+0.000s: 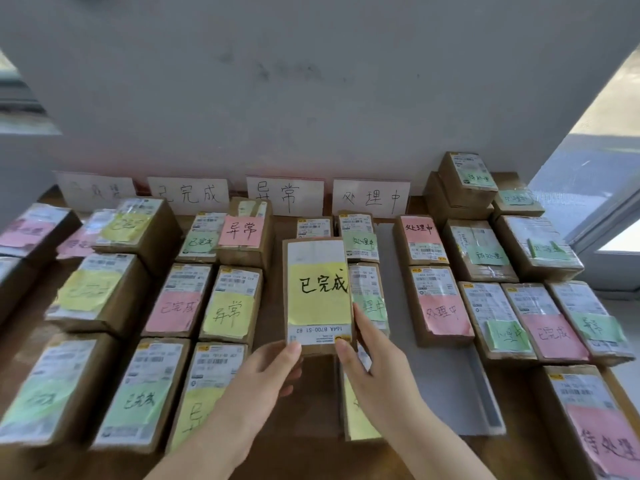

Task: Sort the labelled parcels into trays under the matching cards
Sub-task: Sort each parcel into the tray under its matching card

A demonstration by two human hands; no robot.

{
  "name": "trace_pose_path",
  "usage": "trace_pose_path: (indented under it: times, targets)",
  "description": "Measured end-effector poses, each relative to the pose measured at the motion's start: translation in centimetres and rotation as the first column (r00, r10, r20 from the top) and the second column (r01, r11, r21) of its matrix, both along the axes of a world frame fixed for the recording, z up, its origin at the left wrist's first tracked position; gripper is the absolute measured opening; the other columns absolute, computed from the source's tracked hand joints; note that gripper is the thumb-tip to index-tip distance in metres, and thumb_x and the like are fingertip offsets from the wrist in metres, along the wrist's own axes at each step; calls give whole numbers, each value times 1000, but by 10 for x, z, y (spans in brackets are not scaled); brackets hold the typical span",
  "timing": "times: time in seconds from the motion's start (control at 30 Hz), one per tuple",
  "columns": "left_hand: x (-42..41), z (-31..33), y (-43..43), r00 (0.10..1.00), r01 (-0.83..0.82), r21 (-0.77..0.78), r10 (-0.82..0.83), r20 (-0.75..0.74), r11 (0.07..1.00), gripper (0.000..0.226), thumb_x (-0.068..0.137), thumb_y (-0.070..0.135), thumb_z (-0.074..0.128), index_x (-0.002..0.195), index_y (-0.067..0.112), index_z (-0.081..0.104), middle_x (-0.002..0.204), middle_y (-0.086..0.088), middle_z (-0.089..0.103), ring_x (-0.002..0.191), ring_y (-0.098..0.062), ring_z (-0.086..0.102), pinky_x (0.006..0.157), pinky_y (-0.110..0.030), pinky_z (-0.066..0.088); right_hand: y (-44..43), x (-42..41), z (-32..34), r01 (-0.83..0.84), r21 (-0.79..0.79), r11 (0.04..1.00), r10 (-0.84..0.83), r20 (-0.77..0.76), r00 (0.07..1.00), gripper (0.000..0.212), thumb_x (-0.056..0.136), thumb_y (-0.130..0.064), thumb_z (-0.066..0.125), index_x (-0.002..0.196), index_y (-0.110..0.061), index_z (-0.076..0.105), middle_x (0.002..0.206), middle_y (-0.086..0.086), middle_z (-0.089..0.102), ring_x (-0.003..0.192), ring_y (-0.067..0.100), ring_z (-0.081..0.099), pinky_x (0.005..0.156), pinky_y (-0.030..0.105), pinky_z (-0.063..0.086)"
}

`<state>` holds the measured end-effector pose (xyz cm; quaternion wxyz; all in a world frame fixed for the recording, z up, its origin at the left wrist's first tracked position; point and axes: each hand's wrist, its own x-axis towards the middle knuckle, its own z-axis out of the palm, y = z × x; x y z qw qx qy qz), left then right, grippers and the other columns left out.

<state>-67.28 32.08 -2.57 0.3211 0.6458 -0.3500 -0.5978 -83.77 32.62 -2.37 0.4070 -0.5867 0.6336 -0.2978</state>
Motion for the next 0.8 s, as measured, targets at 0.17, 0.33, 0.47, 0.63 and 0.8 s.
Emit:
trace_pose_path:
  times: [0.17, 0.33, 0.47, 0.63, 0.8]
  targets:
    - [65, 15, 2, 965, 213, -124, -189, 181, 969, 28, 86, 56, 50, 112, 55, 39, 101, 27, 61, 92, 11, 58, 80, -17, 44, 13, 67, 7, 71, 33, 997, -72, 38, 997, 66, 95, -33, 51, 147, -40, 10, 127, -32, 41, 118, -11, 41, 82, -4, 33]
    - [132, 2, 3, 903, 366, -133, -318, 289, 921, 49, 89, 60, 43, 136, 47, 37, 106, 29, 63, 95, 9, 60, 83, -20, 49, 27, 128, 9, 103, 46, 994, -105, 44, 994, 66, 95, -29, 53, 141, -45, 9, 118, -39, 43, 107, -19, 44, 79, -6, 35]
    - [170, -1, 9, 835, 485, -149, -405, 373, 862, 46, 92, 56, 38, 137, 45, 39, 109, 34, 56, 99, 11, 54, 79, -9, 43, 40, 169, 5, 130, 76, 989, -133, 41, 990, 67, 94, -27, 54, 148, -39, 15, 129, -24, 50, 117, -4, 49, 94, 14, 46]
    - [200, 1, 17, 773, 540, -172, -405, 489, 824, 44, 93, 57, 33, 134, 42, 43, 120, 25, 54, 102, 8, 50, 71, -3, 37, 55, 203, -2, 160, 74, 984, -162, 17, 987, 70, 94, -26, 55, 149, -37, 14, 132, -27, 47, 124, -4, 44, 107, 22, 38]
    - [212, 2, 23, 751, 556, -202, -383, 539, 806, 39, 94, 53, 36, 130, 42, 46, 99, 36, 51, 92, 20, 47, 68, -2, 39, 58, 211, -4, 135, 118, 984, -138, 17, 990, 68, 94, -23, 55, 147, -39, 16, 120, -36, 43, 118, -9, 43, 104, 13, 33]
